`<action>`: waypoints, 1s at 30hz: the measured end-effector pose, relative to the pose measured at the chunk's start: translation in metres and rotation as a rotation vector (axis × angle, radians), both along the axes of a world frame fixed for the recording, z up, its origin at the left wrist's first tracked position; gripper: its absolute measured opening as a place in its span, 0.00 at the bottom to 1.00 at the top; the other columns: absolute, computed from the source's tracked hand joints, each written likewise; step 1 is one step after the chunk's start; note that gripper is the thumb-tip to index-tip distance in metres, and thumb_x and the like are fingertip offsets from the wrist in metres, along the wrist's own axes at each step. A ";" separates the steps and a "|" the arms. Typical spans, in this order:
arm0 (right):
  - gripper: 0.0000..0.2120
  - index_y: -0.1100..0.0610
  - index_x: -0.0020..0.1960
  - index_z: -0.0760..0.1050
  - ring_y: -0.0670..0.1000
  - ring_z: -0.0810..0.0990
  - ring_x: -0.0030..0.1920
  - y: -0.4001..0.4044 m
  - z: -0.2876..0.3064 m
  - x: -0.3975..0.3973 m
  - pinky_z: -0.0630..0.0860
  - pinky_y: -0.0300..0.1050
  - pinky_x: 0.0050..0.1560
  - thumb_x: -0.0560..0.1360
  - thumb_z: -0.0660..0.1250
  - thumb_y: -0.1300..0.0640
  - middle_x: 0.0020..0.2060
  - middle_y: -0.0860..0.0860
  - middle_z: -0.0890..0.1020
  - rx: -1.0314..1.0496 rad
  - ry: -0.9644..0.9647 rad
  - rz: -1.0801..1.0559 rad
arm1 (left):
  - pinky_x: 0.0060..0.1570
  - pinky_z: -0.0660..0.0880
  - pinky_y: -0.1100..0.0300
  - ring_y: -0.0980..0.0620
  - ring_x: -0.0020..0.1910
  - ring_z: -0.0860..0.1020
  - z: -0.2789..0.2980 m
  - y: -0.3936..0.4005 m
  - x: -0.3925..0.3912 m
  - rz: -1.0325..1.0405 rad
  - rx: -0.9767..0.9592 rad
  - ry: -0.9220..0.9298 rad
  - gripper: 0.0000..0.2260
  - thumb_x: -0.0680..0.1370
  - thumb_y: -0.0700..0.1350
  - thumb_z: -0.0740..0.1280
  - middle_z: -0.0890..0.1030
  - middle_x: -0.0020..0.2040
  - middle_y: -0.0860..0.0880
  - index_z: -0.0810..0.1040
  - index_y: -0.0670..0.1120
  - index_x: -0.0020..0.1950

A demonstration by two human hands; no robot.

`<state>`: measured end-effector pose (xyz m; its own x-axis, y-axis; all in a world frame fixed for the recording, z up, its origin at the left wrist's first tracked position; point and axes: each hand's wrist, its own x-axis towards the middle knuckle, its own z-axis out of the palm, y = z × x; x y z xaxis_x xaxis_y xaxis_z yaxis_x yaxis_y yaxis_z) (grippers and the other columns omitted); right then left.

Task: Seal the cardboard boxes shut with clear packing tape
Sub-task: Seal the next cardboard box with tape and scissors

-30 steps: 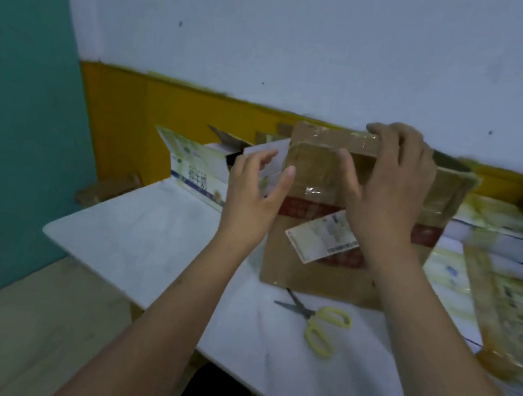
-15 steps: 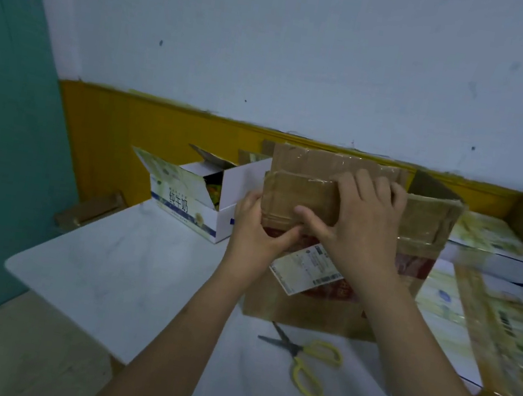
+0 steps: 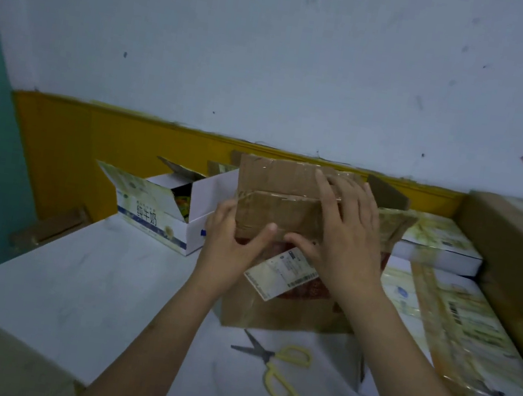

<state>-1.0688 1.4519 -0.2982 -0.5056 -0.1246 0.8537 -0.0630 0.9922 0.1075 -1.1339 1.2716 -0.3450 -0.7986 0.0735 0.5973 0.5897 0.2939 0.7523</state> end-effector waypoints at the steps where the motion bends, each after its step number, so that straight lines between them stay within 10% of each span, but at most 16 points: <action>1: 0.41 0.56 0.78 0.62 0.56 0.64 0.74 0.007 0.003 0.005 0.49 0.59 0.78 0.74 0.65 0.33 0.70 0.54 0.71 -0.017 0.048 0.005 | 0.63 0.75 0.45 0.48 0.66 0.74 0.001 -0.004 -0.003 -0.015 0.002 0.012 0.25 0.74 0.73 0.64 0.76 0.61 0.54 0.77 0.57 0.62; 5: 0.32 0.52 0.76 0.66 0.53 0.61 0.76 0.051 0.025 0.017 0.51 0.57 0.77 0.80 0.53 0.33 0.74 0.52 0.67 -0.370 0.068 -0.013 | 0.64 0.73 0.54 0.55 0.63 0.73 0.015 -0.014 -0.003 -0.028 -0.104 0.098 0.15 0.77 0.68 0.62 0.77 0.59 0.56 0.78 0.61 0.57; 9: 0.26 0.46 0.66 0.77 0.48 0.75 0.62 0.073 0.052 0.026 0.70 0.42 0.56 0.78 0.55 0.33 0.61 0.44 0.76 -1.014 -0.414 0.204 | 0.64 0.75 0.59 0.63 0.64 0.74 0.012 -0.018 0.004 -0.163 -0.083 0.126 0.11 0.78 0.59 0.65 0.76 0.64 0.58 0.73 0.68 0.60; 11: 0.28 0.46 0.54 0.83 0.42 0.76 0.50 0.076 0.056 0.030 0.69 0.39 0.44 0.77 0.51 0.31 0.50 0.41 0.78 -0.993 -0.547 0.208 | 0.66 0.72 0.63 0.65 0.67 0.71 0.010 -0.022 0.003 -0.185 -0.121 0.152 0.14 0.78 0.57 0.66 0.74 0.67 0.61 0.71 0.69 0.62; 14: 0.37 0.43 0.48 0.85 0.50 0.79 0.50 0.085 0.056 0.026 0.74 0.47 0.51 0.73 0.43 0.23 0.49 0.49 0.83 -0.966 -0.632 0.212 | 0.67 0.68 0.71 0.66 0.70 0.68 0.011 -0.026 0.003 -0.229 -0.153 0.173 0.16 0.80 0.62 0.61 0.71 0.71 0.63 0.69 0.67 0.67; 20: 0.29 0.44 0.71 0.70 0.49 0.75 0.62 0.096 0.031 -0.001 0.75 0.50 0.59 0.75 0.59 0.31 0.61 0.43 0.76 -0.873 -0.411 0.217 | 0.41 0.73 0.57 0.61 0.37 0.75 0.026 -0.004 -0.008 0.014 0.030 -0.003 0.16 0.83 0.58 0.60 0.77 0.40 0.56 0.75 0.51 0.40; 22: 0.30 0.46 0.78 0.61 0.50 0.71 0.69 0.102 0.017 -0.016 0.72 0.51 0.65 0.79 0.66 0.43 0.71 0.46 0.71 -0.972 -0.463 0.229 | 0.49 0.76 0.53 0.58 0.50 0.76 0.031 -0.001 -0.023 0.110 0.042 -0.095 0.11 0.81 0.54 0.66 0.77 0.55 0.51 0.78 0.48 0.53; 24: 0.34 0.45 0.80 0.53 0.52 0.65 0.73 0.106 0.011 -0.030 0.69 0.55 0.70 0.80 0.66 0.51 0.77 0.46 0.62 -1.256 -0.611 0.331 | 0.68 0.71 0.46 0.49 0.73 0.66 0.043 -0.003 -0.035 0.126 -0.033 -0.278 0.33 0.78 0.50 0.72 0.61 0.77 0.47 0.61 0.48 0.80; 27: 0.33 0.43 0.80 0.51 0.52 0.66 0.73 0.111 0.010 -0.042 0.70 0.56 0.70 0.82 0.64 0.54 0.79 0.46 0.59 -1.371 -0.722 0.426 | 0.76 0.57 0.45 0.45 0.81 0.47 0.068 -0.004 -0.046 0.066 -0.141 -0.394 0.53 0.75 0.48 0.76 0.41 0.83 0.48 0.36 0.48 0.82; 30: 0.27 0.41 0.78 0.59 0.50 0.71 0.68 0.115 0.006 -0.043 0.72 0.54 0.68 0.82 0.63 0.54 0.77 0.44 0.62 -1.388 -0.742 0.462 | 0.75 0.59 0.47 0.46 0.81 0.49 0.081 -0.001 -0.060 -0.036 -0.149 -0.345 0.56 0.74 0.50 0.77 0.40 0.83 0.49 0.34 0.50 0.82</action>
<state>-1.1123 1.5671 -0.2917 -0.9708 0.2370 0.0361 0.0075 0.1807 -0.9835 -1.1942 1.2710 -0.2640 -0.9465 0.1710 0.2737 0.3206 0.3992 0.8590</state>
